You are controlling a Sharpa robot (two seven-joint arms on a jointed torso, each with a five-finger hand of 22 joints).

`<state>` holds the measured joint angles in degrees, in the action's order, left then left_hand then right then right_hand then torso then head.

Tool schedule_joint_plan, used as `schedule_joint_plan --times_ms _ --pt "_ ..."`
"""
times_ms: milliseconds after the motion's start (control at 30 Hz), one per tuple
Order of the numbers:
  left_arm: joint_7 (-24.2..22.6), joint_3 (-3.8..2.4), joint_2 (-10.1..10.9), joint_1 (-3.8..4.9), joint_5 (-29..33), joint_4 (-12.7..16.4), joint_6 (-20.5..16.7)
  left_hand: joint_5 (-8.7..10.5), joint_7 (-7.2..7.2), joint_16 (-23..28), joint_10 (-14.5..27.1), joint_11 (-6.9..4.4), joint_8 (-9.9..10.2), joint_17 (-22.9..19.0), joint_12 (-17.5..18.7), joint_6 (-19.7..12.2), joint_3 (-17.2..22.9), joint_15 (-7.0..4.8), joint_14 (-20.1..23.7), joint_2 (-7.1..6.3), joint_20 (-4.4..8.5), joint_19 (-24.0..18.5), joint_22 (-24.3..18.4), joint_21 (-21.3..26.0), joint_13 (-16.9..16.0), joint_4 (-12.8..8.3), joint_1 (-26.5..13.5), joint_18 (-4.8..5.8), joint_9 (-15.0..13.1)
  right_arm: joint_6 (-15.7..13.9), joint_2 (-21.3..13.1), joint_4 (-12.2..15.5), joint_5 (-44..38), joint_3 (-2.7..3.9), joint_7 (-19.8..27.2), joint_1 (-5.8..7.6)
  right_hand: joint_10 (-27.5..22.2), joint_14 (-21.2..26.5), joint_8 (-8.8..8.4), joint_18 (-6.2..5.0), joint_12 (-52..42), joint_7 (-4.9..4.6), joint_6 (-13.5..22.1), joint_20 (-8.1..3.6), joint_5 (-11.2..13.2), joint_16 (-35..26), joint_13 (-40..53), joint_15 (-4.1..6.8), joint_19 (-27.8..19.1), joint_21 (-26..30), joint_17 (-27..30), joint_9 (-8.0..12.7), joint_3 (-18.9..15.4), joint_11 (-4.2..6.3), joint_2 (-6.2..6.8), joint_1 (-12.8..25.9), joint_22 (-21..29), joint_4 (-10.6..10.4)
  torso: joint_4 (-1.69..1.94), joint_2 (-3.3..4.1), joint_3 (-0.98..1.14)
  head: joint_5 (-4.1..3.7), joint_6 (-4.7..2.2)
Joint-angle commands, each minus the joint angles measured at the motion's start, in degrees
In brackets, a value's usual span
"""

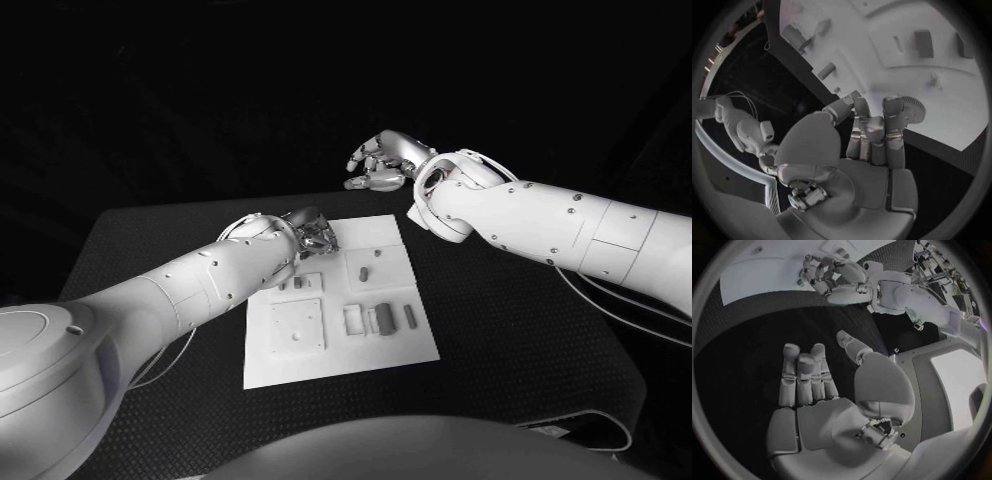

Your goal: Assemble the parts on the task board

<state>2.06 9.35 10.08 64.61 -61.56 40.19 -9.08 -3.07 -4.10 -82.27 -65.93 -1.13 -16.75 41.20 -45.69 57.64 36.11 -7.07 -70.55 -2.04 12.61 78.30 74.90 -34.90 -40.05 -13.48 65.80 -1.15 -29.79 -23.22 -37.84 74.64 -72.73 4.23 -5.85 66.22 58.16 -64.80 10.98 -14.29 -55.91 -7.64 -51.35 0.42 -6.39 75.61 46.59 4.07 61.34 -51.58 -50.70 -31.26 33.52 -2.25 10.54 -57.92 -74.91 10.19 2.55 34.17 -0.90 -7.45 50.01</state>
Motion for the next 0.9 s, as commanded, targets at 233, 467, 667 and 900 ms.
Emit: schedule_joint_plan --times_ms 233,467,667,900 --pt "-1.0 -0.78 3.6 1.81 13.1 3.4 2.6 -0.09 -1.10 0.3 -0.2 -0.11 -0.5 0.0 -0.3 1.5 -0.1 -0.46 -0.2 0.27 0.34 -0.4 1.3 0.0 0.3 -0.2 -1.2 -4.45 -0.7 0.2 0.1 -0.5 0.4 0.03 0.6 0.00 -0.3 -0.1 0.26 -0.71 -0.4 -1.11 0.7 -0.09 -0.1 0.1 -0.1 -0.15 0.2 0.2 0.1 0.1 -0.2 -0.02 -0.08 1.1 -0.6 -0.9 1.30 -1.17 -0.78 0.22 -0.01" --pt "-3.1 -0.90 8.5 1.97 19.6 6.6 5.4 -0.10 -1.08 0.3 -0.3 -0.13 -0.5 0.0 -0.5 1.5 -0.2 -0.47 -0.1 0.37 0.35 -0.5 1.3 -0.1 0.3 -0.3 -1.4 -4.44 -0.8 0.6 -0.3 -0.7 0.7 0.00 0.6 -0.06 -0.3 -0.1 0.26 -0.71 -0.4 -1.11 0.7 -0.10 -0.1 0.1 -0.1 -0.15 0.2 0.2 0.1 0.1 -0.2 -0.02 -0.10 1.2 -0.6 -1.0 1.85 -1.92 -1.13 0.45 -0.01" --pt "-7.3 -0.84 12.3 1.96 24.7 8.1 7.0 -0.10 -1.03 0.4 -0.5 -0.19 -0.6 0.0 -0.9 1.5 -0.5 -0.52 0.0 0.57 0.36 -0.7 1.3 -0.1 0.2 -0.5 -1.6 -4.39 -1.0 0.7 -0.5 -0.8 1.1 -0.01 0.7 -0.18 -0.3 -0.1 0.26 -0.71 -0.4 -1.11 0.7 -0.11 -0.1 0.1 -0.1 -0.15 0.2 0.2 0.1 0.2 -0.1 -0.02 -0.12 1.2 -0.6 -1.0 2.25 -2.17 -1.25 0.64 -0.01" --pt "-11.2 -0.76 14.4 1.91 28.5 7.5 9.0 -0.12 -1.01 0.6 -0.6 -0.21 -0.6 0.0 -1.5 1.4 -0.8 -0.54 0.3 0.68 0.35 -1.0 1.3 -0.1 0.1 -0.6 -1.9 -4.30 -1.1 0.9 -0.6 -0.9 1.3 -0.04 0.7 -0.52 -0.3 -0.1 0.26 -0.71 -0.4 -1.11 0.8 -0.12 -0.1 0.1 -0.2 -0.15 0.2 0.2 0.1 0.2 -0.1 -0.02 -0.13 1.2 -0.6 -1.1 2.46 -2.27 -1.46 1.16 -0.01"
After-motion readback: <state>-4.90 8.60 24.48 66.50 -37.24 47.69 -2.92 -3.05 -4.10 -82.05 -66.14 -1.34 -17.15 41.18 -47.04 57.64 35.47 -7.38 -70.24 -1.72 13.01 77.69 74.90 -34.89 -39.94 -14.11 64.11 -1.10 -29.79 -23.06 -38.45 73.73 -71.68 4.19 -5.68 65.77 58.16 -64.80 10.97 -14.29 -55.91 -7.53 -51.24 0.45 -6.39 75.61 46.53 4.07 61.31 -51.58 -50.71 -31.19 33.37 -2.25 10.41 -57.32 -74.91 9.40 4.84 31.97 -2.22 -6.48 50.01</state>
